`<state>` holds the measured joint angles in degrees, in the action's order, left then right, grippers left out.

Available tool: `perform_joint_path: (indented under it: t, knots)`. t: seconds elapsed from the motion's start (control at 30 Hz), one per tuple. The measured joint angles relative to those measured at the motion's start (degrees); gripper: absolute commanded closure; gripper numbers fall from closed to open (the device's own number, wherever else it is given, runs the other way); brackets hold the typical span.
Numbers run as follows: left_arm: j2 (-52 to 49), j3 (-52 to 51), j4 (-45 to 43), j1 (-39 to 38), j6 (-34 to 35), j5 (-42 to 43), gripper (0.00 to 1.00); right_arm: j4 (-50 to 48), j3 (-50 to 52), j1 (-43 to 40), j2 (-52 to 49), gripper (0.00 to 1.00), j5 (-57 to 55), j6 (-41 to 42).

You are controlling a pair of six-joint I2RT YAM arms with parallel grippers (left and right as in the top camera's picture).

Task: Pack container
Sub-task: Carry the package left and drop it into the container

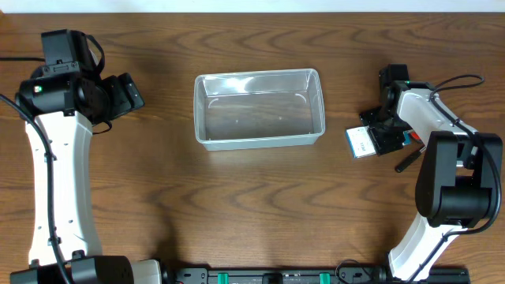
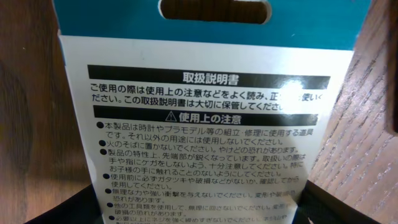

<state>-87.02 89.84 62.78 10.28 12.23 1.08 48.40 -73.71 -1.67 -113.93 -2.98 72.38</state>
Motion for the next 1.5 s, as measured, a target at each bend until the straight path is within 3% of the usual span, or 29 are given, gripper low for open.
perform_joint_path:
  t: [0.27,0.4,0.47,0.77,0.93,1.23,1.5]
  knots:
    - [0.0,0.0,0.0,0.0,0.0,0.0,0.03,0.7,-0.3,0.0,0.0,0.37,0.9,-3.9]
    - [0.0,0.0,0.0,0.0,0.0,0.0,0.03,2.8,-1.6,0.2,0.0,0.53,1.4,-9.9]
    - [0.0,0.0,0.0,0.0,0.0,0.0,0.03,3.0,-3.3,0.6,0.0,0.6,1.6,-14.5]
    - [0.0,0.0,0.0,0.0,0.0,0.0,0.03,3.6,-16.1,7.5,6.5,0.61,1.6,-36.3]
    - [0.0,0.0,0.0,0.0,0.0,0.0,0.03,3.6,-22.7,14.1,10.2,0.74,3.9,-51.4]
    - [0.0,0.0,0.0,0.0,0.0,0.0,0.03,4.5,-25.0,28.6,10.4,0.69,8.3,-84.8]
    - [0.0,0.0,0.0,0.0,0.0,0.0,0.03,0.0,-25.0,30.8,3.8,0.63,8.7,-98.9]
